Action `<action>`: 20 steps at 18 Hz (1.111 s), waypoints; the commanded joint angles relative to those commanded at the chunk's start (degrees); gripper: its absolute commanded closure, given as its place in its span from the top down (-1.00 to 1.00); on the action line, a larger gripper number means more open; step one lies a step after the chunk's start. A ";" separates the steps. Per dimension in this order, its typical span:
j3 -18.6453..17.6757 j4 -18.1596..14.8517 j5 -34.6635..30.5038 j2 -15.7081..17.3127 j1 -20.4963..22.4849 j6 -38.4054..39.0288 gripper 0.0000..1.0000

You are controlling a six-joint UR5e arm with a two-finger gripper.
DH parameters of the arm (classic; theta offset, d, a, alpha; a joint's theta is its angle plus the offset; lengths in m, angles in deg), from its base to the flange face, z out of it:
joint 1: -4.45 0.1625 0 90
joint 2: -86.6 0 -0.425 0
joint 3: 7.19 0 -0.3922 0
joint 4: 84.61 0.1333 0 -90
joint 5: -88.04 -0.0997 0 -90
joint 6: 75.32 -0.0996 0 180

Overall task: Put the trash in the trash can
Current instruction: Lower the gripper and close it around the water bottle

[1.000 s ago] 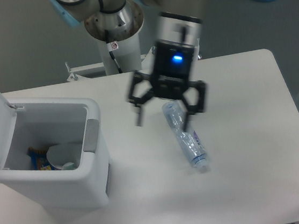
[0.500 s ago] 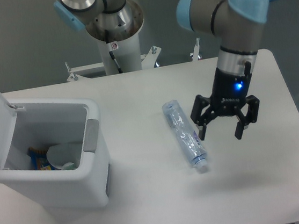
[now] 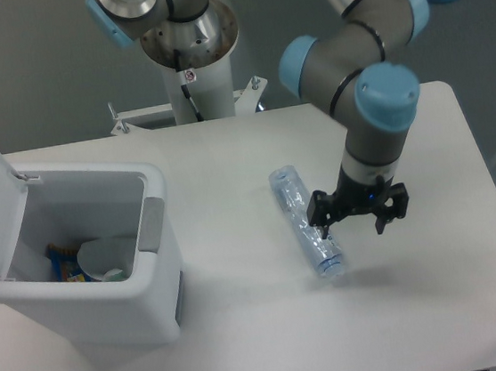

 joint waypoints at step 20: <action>0.00 0.62 -7.64 -5.45 -3.96 3.16 1.00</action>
